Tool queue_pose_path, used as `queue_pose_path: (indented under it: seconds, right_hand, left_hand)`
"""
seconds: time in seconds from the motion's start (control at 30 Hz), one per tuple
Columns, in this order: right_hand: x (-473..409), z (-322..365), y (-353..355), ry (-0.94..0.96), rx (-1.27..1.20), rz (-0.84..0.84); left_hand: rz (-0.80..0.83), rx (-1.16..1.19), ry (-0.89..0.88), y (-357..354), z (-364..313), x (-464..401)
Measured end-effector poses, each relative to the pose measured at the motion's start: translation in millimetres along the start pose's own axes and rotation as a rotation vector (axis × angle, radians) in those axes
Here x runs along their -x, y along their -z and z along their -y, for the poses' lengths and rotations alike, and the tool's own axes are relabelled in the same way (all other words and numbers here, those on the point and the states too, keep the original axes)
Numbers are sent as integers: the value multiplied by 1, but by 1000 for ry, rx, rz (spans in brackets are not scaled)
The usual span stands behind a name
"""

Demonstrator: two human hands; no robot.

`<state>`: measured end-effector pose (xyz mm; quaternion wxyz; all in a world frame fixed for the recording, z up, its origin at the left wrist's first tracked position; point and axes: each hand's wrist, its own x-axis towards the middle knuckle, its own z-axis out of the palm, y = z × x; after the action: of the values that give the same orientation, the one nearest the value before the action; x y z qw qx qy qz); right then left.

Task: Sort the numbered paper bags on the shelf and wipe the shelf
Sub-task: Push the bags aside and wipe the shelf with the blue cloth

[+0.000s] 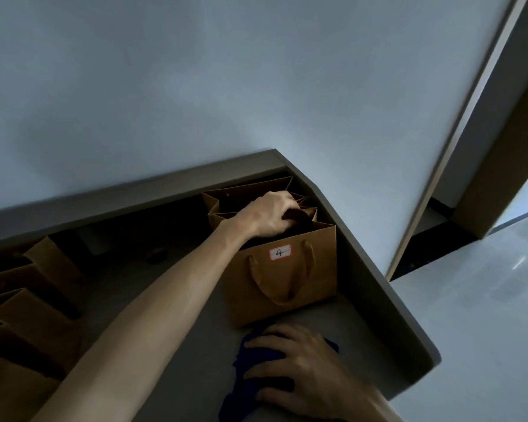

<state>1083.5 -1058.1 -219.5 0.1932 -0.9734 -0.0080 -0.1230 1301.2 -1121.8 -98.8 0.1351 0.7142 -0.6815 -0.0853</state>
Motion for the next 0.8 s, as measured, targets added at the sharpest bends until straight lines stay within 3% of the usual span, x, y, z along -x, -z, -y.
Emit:
queue_pose_path:
  seconds: [0.33, 0.53, 0.8]
  right_hand:
    - [-10, 8, -19, 126, -37, 16]
    - [-45, 44, -62, 293, -58, -7]
    - [-117, 75, -68, 222, -76, 66]
  left_hand:
    - [-21, -44, 42, 7, -1, 6]
    - [-245, 105, 30, 29, 3, 68]
    - [-609, 196, 201, 34, 32, 197]
